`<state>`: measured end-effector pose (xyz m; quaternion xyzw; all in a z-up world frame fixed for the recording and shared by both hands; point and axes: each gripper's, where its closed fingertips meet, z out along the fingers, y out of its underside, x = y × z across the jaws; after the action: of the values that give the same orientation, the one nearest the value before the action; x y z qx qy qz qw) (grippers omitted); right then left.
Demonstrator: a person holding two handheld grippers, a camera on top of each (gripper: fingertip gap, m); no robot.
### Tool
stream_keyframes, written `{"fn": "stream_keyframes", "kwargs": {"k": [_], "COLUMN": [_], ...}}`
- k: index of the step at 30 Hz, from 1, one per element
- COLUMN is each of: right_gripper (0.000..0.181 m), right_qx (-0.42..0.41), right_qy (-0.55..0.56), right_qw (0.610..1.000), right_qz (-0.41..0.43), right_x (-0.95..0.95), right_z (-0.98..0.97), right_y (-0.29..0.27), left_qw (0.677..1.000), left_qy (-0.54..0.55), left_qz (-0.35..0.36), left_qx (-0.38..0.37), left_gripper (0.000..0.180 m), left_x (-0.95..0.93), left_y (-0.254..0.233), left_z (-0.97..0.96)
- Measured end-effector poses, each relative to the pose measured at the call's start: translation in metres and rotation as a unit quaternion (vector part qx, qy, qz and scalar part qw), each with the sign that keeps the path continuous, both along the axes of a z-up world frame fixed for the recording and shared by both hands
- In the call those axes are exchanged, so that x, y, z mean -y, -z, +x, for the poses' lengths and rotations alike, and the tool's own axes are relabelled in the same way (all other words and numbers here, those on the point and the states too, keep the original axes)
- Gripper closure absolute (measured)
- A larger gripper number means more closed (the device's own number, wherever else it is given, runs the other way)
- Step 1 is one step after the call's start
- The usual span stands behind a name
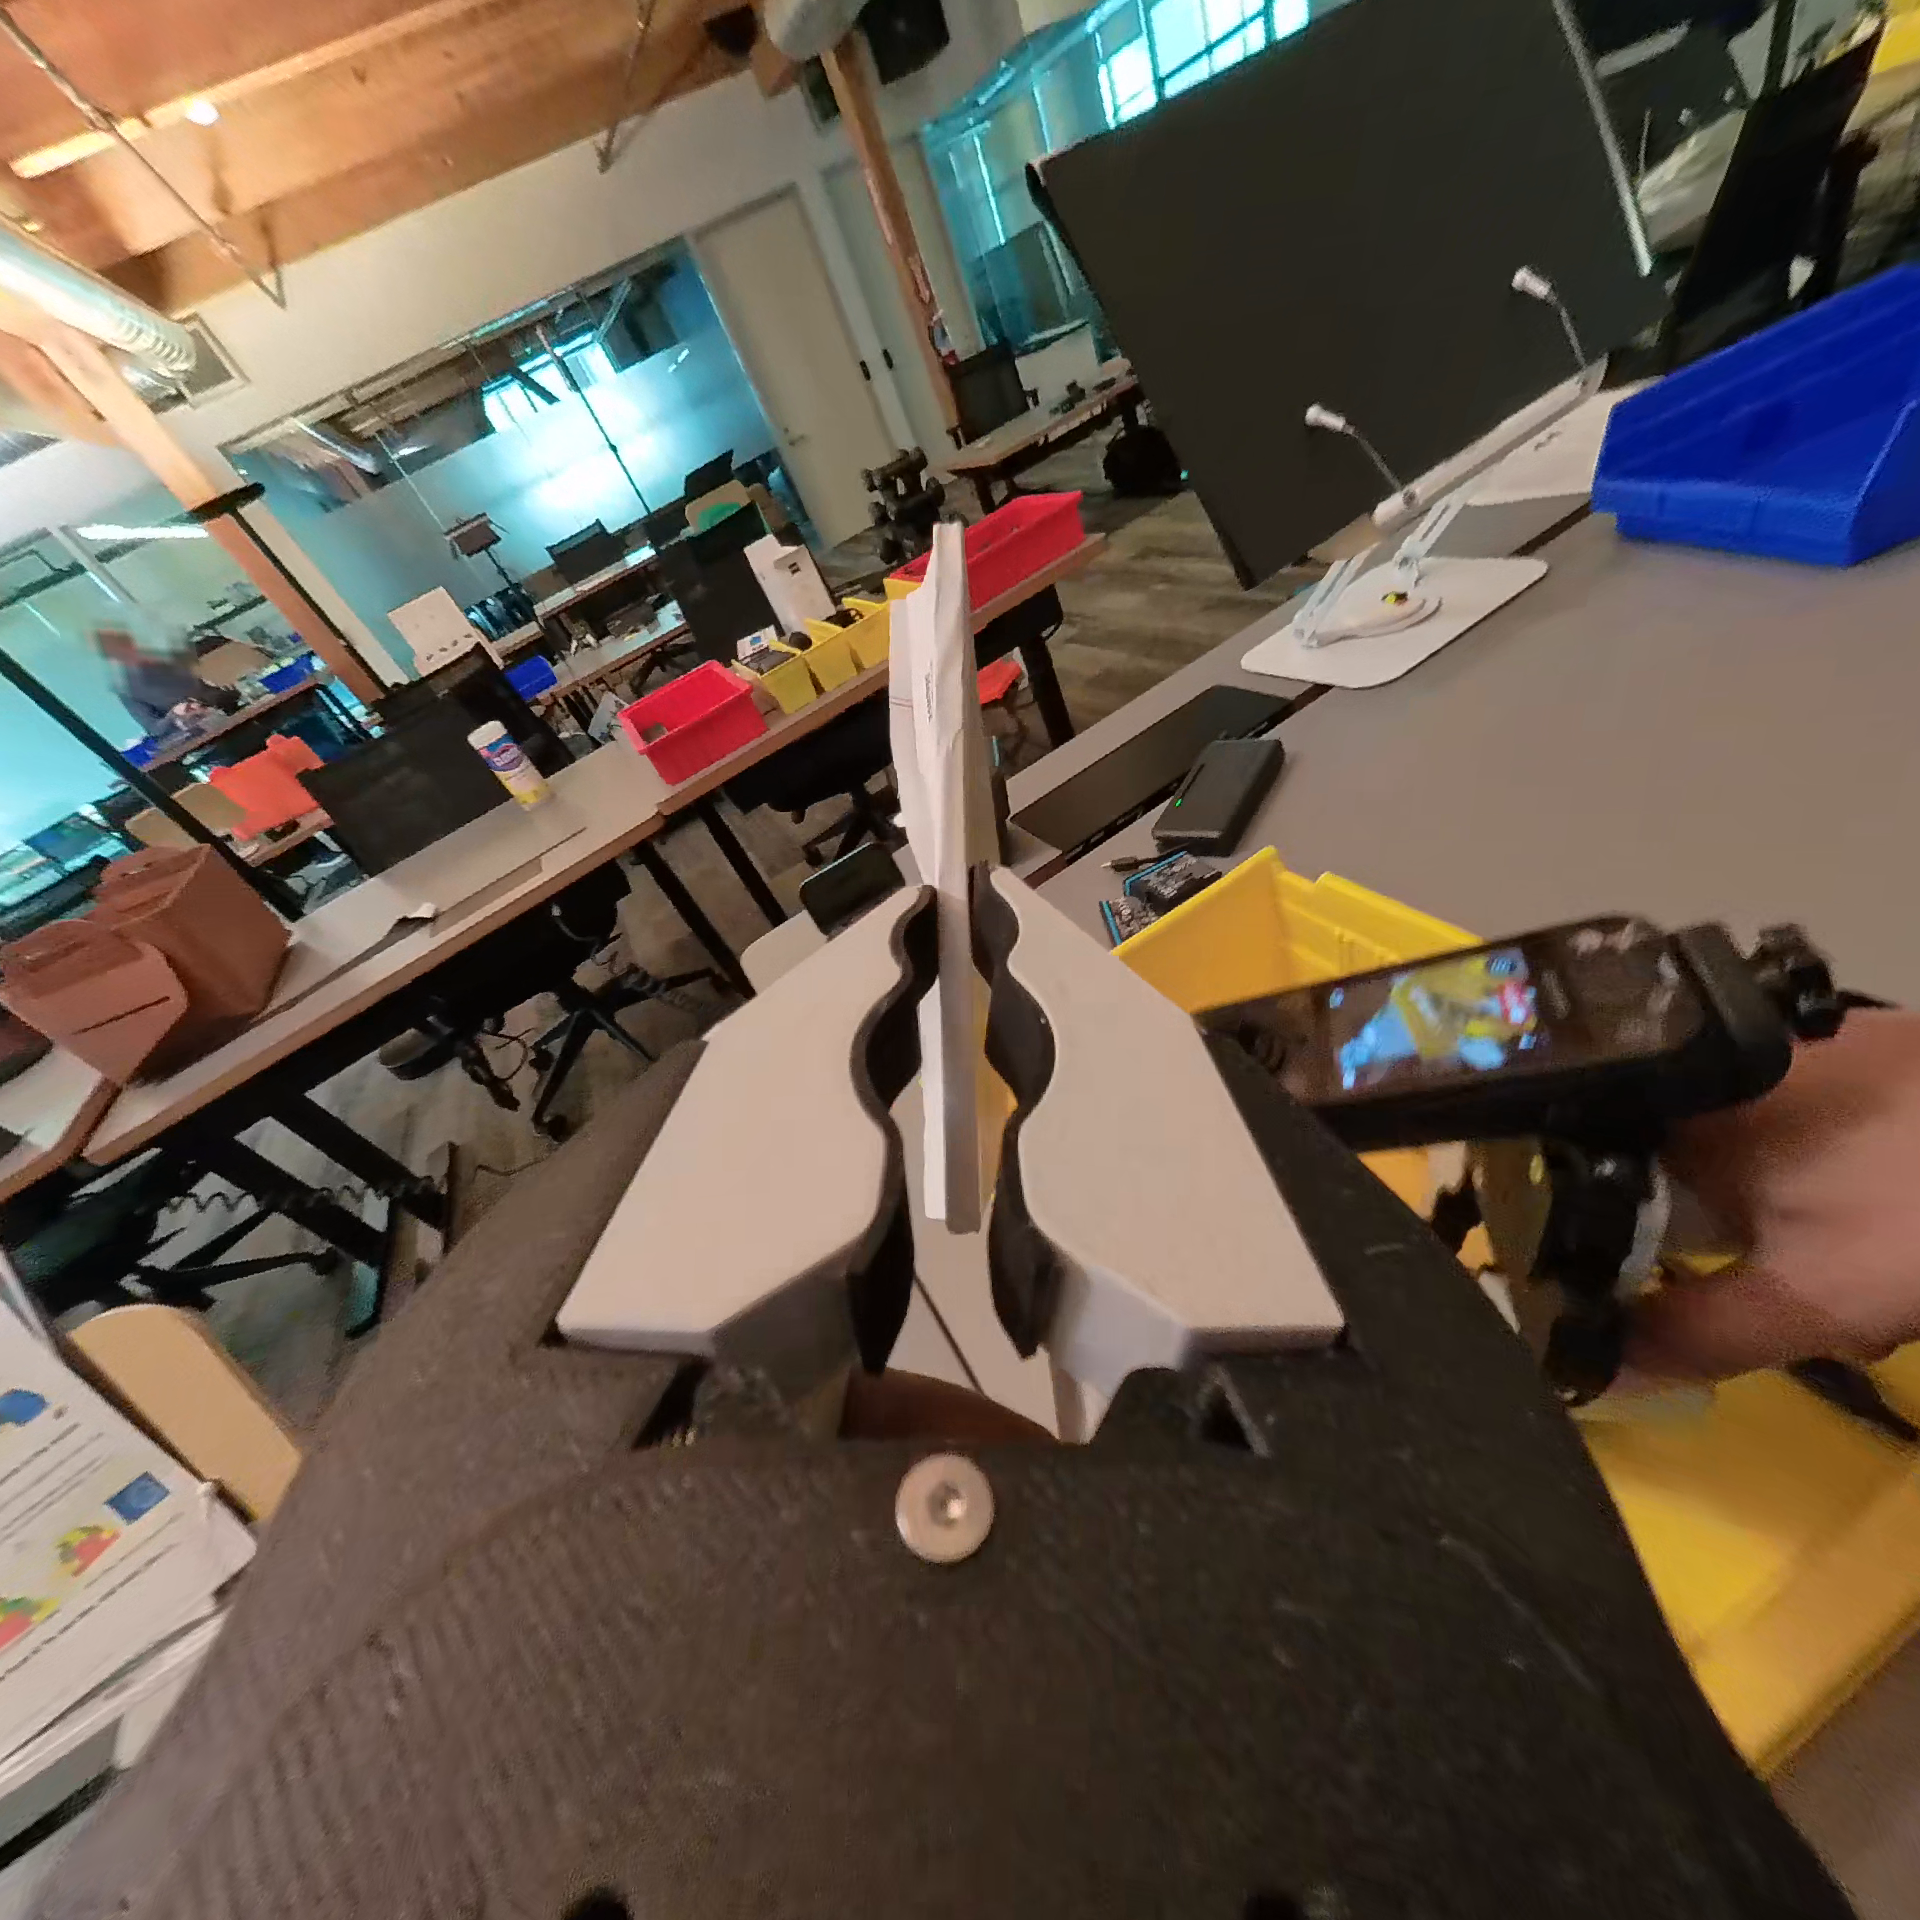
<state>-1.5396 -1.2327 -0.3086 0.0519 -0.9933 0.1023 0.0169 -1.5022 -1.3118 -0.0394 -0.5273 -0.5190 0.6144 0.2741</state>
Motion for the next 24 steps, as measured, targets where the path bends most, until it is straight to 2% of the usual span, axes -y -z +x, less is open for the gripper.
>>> {"fn": "stream_keyframes", "kwargs": {"k": [2,4,7,9,13,19,20,24], "right_gripper": [0.129,0.13,0.131,0.127,0.133,0.135,0.158,0.159], "right_qx": [-0.04,-0.04,-0.076,-0.067,0.003,0.027,0.034,0.039], "right_qy": [-0.022,-0.026,-0.028,-0.022,0.02,0.017,0.018,0.026], "right_qw": [0.999,0.999,0.995,0.996,0.998,0.997,0.997,0.999], "right_qz": [0.0,0.003,0.054,0.06,0.059,0.07,0.061,0.023], "right_x": [0.002,0.002,-0.016,-0.02,-0.016,-0.02,-0.019,-0.019], "right_z": [-0.005,-0.006,-0.017,-0.016,-0.019,-0.016,-0.015,-0.028], "right_y": [0.005,0.005,0.002,0.004,0.007,-0.001,-0.008,-0.043], "left_qw": [1.0,1.0,1.0,1.0,0.999,0.999,0.999,0.998], "left_qy": [0.005,0.008,0.01,0.014,0.029,0.03,0.029,0.025], "left_qz": [0.013,0.013,0.009,0.011,0.024,0.023,0.025,0.034], "left_qx": [-0.012,-0.015,-0.017,-0.022,-0.028,-0.034,-0.035,-0.039], "left_gripper": [0.177,0.177,0.177,0.177,0.177,0.177,0.177,0.177], "left_x": [0.0,0.0,0.002,0.003,0.002,0.003,0.004,0.01], "left_y": [-0.001,0.0,0.001,0.001,0.003,0.002,0.002,0.002], "left_z": [0.001,0.0,-0.003,-0.005,-0.011,-0.01,-0.009,-0.004]}}
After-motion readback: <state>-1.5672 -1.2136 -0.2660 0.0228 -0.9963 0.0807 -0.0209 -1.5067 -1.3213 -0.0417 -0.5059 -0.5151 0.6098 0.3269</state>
